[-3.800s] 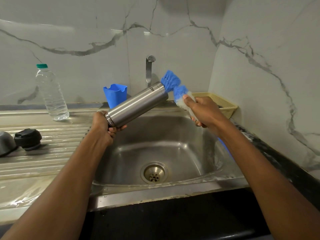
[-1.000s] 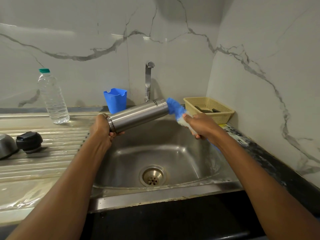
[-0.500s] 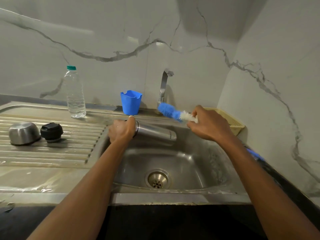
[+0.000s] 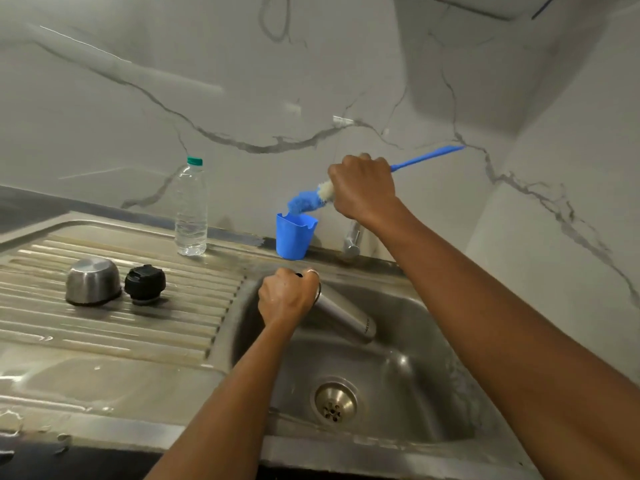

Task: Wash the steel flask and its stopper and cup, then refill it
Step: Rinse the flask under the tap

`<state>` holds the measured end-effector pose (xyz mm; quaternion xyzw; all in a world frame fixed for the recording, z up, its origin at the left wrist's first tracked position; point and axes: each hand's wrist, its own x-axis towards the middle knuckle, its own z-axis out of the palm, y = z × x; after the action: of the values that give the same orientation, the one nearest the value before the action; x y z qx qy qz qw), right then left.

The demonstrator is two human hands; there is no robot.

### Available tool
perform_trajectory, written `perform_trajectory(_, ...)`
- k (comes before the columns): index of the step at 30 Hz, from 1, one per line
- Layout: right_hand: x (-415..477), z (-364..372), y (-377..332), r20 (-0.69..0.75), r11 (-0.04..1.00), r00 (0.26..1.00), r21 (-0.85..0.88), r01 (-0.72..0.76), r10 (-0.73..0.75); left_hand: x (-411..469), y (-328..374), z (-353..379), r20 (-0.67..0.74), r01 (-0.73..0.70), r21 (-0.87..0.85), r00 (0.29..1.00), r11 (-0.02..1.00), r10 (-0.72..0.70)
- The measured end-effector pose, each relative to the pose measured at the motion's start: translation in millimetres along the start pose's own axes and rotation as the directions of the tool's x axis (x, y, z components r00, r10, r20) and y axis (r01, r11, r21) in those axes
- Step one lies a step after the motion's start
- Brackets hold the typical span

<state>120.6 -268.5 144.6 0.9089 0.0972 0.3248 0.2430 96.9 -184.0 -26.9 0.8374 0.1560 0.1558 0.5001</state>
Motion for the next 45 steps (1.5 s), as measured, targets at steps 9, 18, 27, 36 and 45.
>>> perform_trajectory(9,75,42,-17,0.118,0.998,0.992,-0.034,0.047,-0.043,19,-5,19,0.004,-0.048,0.052,0.999,0.997,0.048)
perform_trajectory(18,97,98,-55,0.195,0.982,0.97,-0.09,0.164,-0.145,17,-4,22,-0.001,-0.063,0.101,0.998,0.993,0.063)
perform_trajectory(27,73,86,-38,-0.048,0.976,0.976,0.021,0.215,-0.213,12,-1,22,-0.008,-0.056,0.104,0.998,0.993,0.057)
perform_trajectory(36,-69,103,-36,0.159,0.692,0.987,0.714,-0.106,-0.013,5,5,10,0.023,-0.035,0.094,0.999,0.995,0.033)
perform_trajectory(45,-125,141,-38,0.471,0.539,0.867,0.778,-0.322,-0.162,-1,8,13,0.023,-0.101,0.06,0.995,0.993,0.099)
